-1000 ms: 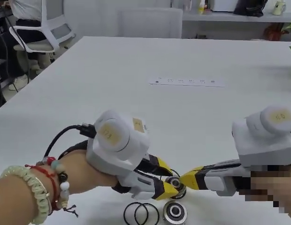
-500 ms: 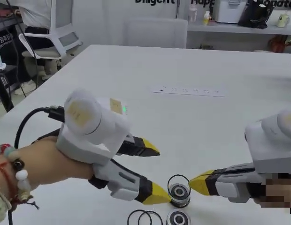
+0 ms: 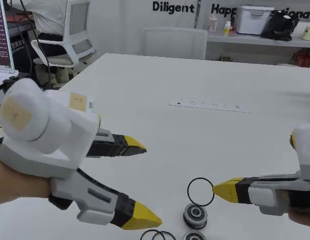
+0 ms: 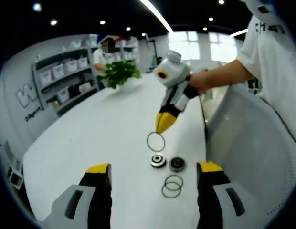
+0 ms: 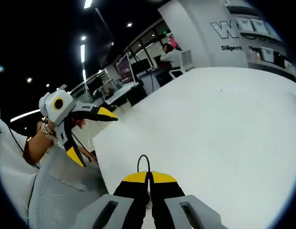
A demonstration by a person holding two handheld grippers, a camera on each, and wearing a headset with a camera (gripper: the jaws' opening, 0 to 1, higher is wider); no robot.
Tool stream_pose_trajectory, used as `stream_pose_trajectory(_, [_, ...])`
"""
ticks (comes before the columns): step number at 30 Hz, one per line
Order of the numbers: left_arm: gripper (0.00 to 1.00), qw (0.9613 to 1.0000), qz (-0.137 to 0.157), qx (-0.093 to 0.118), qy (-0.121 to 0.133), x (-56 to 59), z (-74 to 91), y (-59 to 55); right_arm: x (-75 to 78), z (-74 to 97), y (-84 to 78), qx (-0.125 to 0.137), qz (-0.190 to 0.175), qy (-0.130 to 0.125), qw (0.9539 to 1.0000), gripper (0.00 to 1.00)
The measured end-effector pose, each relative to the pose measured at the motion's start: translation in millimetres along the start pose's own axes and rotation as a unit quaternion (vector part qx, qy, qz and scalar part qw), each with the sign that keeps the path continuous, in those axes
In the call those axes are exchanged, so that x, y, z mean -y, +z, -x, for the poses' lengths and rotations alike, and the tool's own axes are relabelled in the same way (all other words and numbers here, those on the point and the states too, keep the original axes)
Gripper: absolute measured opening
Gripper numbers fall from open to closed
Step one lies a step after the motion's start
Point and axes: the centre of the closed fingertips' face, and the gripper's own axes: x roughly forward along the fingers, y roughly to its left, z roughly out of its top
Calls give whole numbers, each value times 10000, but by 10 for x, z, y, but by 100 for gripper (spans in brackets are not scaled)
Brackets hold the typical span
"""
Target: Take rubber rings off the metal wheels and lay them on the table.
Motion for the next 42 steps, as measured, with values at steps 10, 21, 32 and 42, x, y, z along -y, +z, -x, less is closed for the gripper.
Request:
stream_pose_trajectory(10, [76, 9985, 243, -227, 444, -9, 329, -293, -162, 101, 137, 152, -44, 146, 9998, 0])
stream_pose_trajectory(21, [76, 9955, 567, -377, 657, 34, 455, -579, -291, 63, 146, 27, 211, 186, 9996, 0])
stream_pose_trajectory(32, [76, 9936, 679, -427, 800, 85, 535, -661, -439, -42, 100, -15, 227, 282, 9993, 0])
stream_pose_trajectory(42, [76, 9932, 733, -440, 790, 181, 499, -688, -601, -160, 51, -250, 454, 378, 9979, 0])
